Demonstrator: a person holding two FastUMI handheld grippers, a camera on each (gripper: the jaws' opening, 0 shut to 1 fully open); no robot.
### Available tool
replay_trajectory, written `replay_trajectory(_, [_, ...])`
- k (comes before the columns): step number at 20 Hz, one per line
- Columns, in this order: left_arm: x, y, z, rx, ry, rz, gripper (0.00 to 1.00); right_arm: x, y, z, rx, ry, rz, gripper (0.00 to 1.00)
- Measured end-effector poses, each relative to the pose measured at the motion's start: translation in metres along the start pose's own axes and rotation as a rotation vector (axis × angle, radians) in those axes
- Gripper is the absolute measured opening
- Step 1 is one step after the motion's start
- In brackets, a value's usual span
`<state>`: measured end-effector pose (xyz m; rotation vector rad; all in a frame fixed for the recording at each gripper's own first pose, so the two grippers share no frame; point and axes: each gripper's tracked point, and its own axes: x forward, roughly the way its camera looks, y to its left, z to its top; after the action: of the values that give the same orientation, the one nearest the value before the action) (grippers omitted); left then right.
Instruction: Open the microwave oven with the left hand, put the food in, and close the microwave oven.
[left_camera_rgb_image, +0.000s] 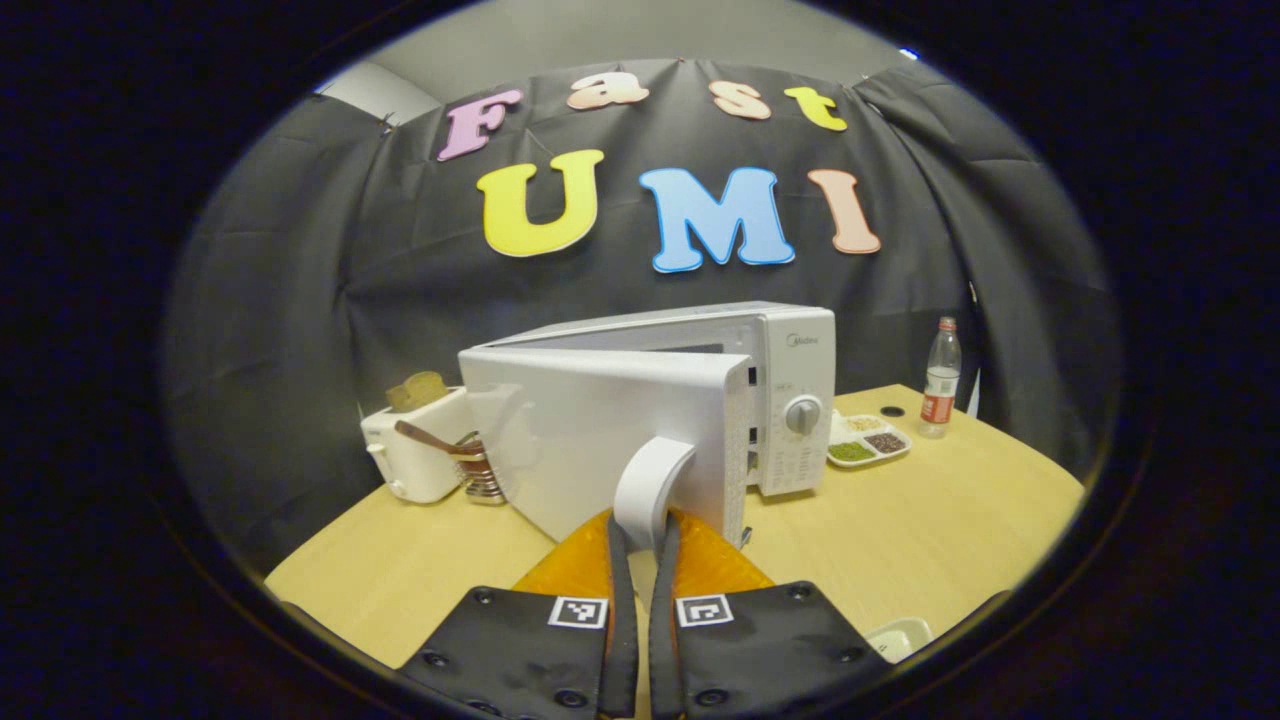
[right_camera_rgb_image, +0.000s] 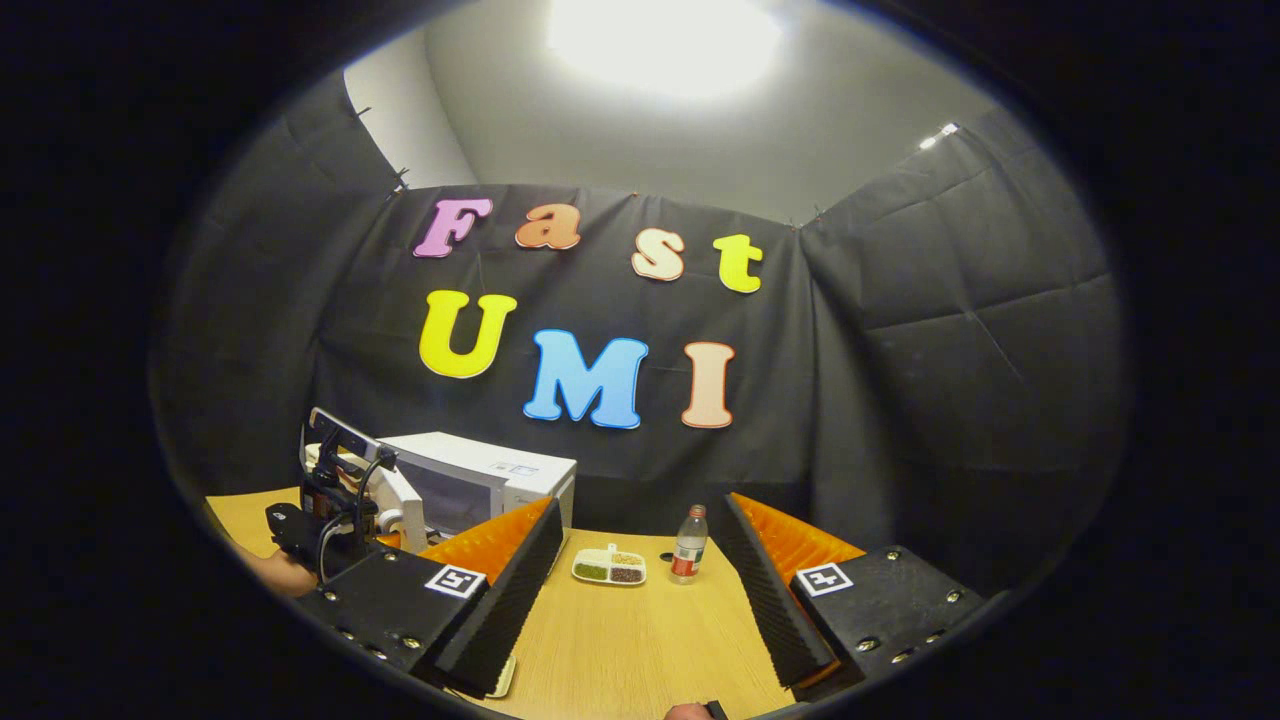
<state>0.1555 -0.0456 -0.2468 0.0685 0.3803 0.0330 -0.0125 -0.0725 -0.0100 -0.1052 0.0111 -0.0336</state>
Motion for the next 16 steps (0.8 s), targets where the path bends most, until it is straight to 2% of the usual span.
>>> replay_trajectory(7, [-0.036, 0.063, -0.019, -0.010, 0.013, 0.065, 0.11, 0.006, 0.052, 0.002, 0.044, 0.004, 0.114, 0.97])
replay_trajectory(16, [-0.054, 0.126, -0.035, -0.013, 0.005, 0.024, 0.11, 0.020, 0.133, 0.003, 0.077, 0.035, 0.146, 0.97])
